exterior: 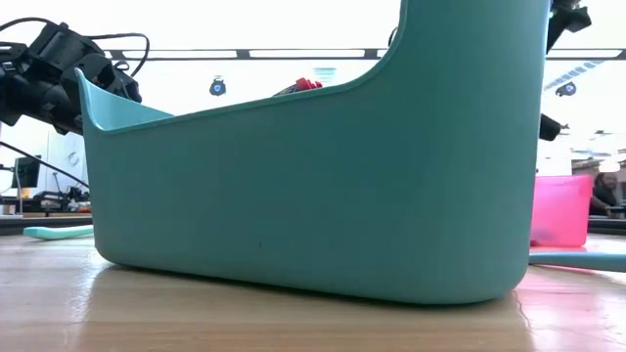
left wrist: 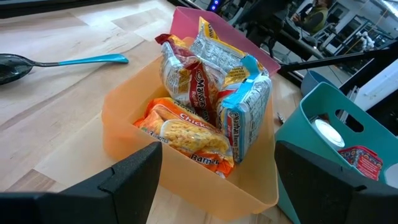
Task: Pick & Place Food Item
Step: Put the bottom light blue spoon into the pink bin
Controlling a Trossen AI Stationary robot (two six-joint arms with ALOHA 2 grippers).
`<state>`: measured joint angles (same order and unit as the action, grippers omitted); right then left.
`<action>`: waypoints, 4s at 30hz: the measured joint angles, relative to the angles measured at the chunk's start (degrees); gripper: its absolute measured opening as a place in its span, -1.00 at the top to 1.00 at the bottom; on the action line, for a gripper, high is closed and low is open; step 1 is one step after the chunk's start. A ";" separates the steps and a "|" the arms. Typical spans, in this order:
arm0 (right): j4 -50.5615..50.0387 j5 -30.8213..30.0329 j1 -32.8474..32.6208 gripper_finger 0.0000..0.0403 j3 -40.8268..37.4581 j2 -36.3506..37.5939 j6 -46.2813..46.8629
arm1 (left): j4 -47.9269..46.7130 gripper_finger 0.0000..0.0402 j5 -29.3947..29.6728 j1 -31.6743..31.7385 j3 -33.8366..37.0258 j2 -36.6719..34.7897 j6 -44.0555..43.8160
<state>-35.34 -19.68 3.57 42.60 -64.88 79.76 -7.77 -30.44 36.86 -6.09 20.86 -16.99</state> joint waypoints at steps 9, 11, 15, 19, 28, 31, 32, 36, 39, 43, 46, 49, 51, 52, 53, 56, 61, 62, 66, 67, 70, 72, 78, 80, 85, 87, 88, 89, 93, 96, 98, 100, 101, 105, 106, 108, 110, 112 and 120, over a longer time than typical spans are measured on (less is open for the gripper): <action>-1.20 -8.71 -14.48 0.29 3.61 -0.14 7.10 | 0.00 -0.57 0.00 0.00 0.00 -0.02 0.00; -2.54 -10.57 -18.44 0.29 4.55 -0.53 8.65 | 0.00 -0.57 0.00 0.00 0.02 -0.02 0.00; -4.94 -16.65 -26.41 0.29 7.85 -1.51 9.20 | 0.00 -0.57 0.00 0.00 0.00 -0.02 0.00; -11.15 -19.26 -32.23 0.29 13.05 -4.52 8.46 | 0.00 -0.57 0.00 0.00 0.00 0.00 0.00; -29.96 -2.13 -39.45 0.29 26.72 -15.24 14.22 | 0.00 -0.57 0.00 0.00 0.00 -0.02 0.00; -31.77 2.91 -41.43 0.29 29.48 -17.81 17.49 | 0.00 -0.57 0.00 0.00 0.00 -0.02 0.00; -31.98 3.26 -42.24 0.29 29.96 -18.64 18.06 | 0.00 -0.57 0.00 0.00 0.00 -0.02 0.00; -31.22 3.26 -45.04 0.29 31.11 -22.12 18.63 | 0.00 -0.57 0.00 0.00 0.00 -0.02 0.00; -29.21 3.20 -45.54 0.29 31.20 -24.71 17.03 | 0.00 -0.57 0.00 0.00 0.00 -0.02 0.00; -25.86 2.93 -45.67 0.29 31.13 -27.79 13.43 | 0.00 -0.57 0.00 0.00 0.00 -0.02 0.00; -22.90 1.77 -45.81 0.29 31.13 -29.71 11.88 | 0.00 -0.57 0.00 0.00 0.00 -0.02 0.00; -20.71 0.64 -46.59 0.29 31.04 -31.06 11.73 | 0.00 -0.57 0.00 0.01 0.00 -0.02 0.00; -19.30 -3.34 -48.09 0.29 30.81 -32.10 11.75 | 0.00 -0.57 0.00 0.01 0.00 -0.02 0.00; -18.65 -5.76 -49.17 0.29 30.55 -32.80 11.97 | 0.00 -0.57 0.00 0.01 0.00 -0.02 0.00; -18.11 -8.29 -50.27 0.29 30.20 -33.51 12.89 | 0.00 -0.57 0.00 0.00 0.00 -0.02 0.00; -15.40 -14.73 -53.29 0.29 28.84 -36.06 16.19 | 0.00 -0.57 0.00 0.00 0.00 -0.02 0.00; -10.35 -19.32 -56.69 0.29 28.81 -43.39 15.91 | 0.00 -0.57 0.00 0.02 0.00 -0.02 0.00; -9.51 -21.00 -57.15 0.29 29.49 -45.06 15.13 | 0.00 -0.57 0.00 0.02 0.00 0.00 0.00; -9.14 -25.31 -57.32 0.29 33.73 -51.01 16.30 | -0.03 -0.57 0.00 0.02 0.00 0.00 0.00; -9.47 -25.31 -56.89 0.29 34.72 -52.26 17.34 | -0.04 -0.57 0.00 0.02 0.00 0.00 0.00; -13.01 -23.07 -55.16 0.29 38.27 -54.92 19.47 | -0.05 -0.57 0.00 0.02 0.00 0.00 0.00; -18.11 -21.54 -54.10 0.29 40.87 -56.24 20.30 | -0.07 -0.57 0.00 0.02 0.01 0.00 0.00; -29.93 -19.28 -52.45 0.25 46.17 -58.01 28.83 | -0.24 -0.57 -0.01 0.00 0.00 0.00 0.00; -29.76 -19.28 -52.40 0.17 46.19 -58.05 28.95 | -0.24 -0.57 -0.01 0.00 0.00 0.00 0.00; -28.44 -19.32 -52.44 -0.10 45.59 -58.10 24.43 | -0.24 -0.57 0.00 0.00 0.00 0.00 0.00; -27.69 -19.32 -52.74 -0.17 45.45 -58.10 22.47 | -0.25 -0.57 0.00 0.00 0.01 0.00 0.00; -27.77 -19.39 -52.91 -0.20 45.38 -58.10 22.32 | -0.26 -0.57 0.00 0.00 0.01 0.00 0.00; -27.81 -19.52 -53.13 -0.22 45.26 -58.10 22.33 | -0.26 -0.57 0.00 0.00 0.00 0.00 0.00; -27.19 -22.39 -54.40 -0.27 44.41 -58.15 24.10 | -0.26 -0.57 0.00 0.00 0.00 0.00 0.00; -26.64 -22.93 -54.97 -0.28 44.00 -59.08 25.07 | -0.26 -0.57 0.00 0.00 0.00 -0.02 0.00; -26.04 -22.99 -54.98 -0.28 43.40 -59.49 25.53 | -0.26 -0.57 0.00 0.00 0.00 -0.02 0.00; -25.01 -23.19 -54.94 -0.28 42.35 -59.52 26.17 | -0.28 -0.57 0.00 0.00 0.01 -0.01 0.00; -24.05 -23.21 -54.94 -0.28 41.64 -59.52 26.23 | -0.28 -0.57 0.00 0.00 0.00 -0.02 0.00; -20.40 -23.71 -54.94 -0.28 39.08 -59.58 27.16 | -0.28 -0.57 0.00 0.00 0.00 -0.02 0.00; -19.15 -23.80 -54.94 -0.28 38.51 -59.58 27.61 | -0.28 -0.57 0.00 0.00 0.00 -0.02 0.00; -16.50 -23.82 -54.94 -0.28 37.27 -59.58 28.39 | -0.28 -0.57 0.00 0.00 0.00 -0.02 0.00; -14.29 -24.23 -54.97 -0.28 36.11 -59.49 29.00 | -0.28 -0.57 0.00 0.00 0.00 -0.02 0.00; -13.13 -24.49 -54.98 -0.28 35.49 -59.36 29.19 | -0.28 -0.57 0.00 0.02 0.01 -0.02 0.00; -12.29 -23.36 -55.01 -0.28 34.41 -59.08 29.58 | -0.28 -0.57 0.00 0.02 0.00 0.00 0.00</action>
<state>-47.62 -43.04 -51.44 77.01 -123.96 109.34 -8.05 -30.44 36.88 -6.09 20.86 -16.99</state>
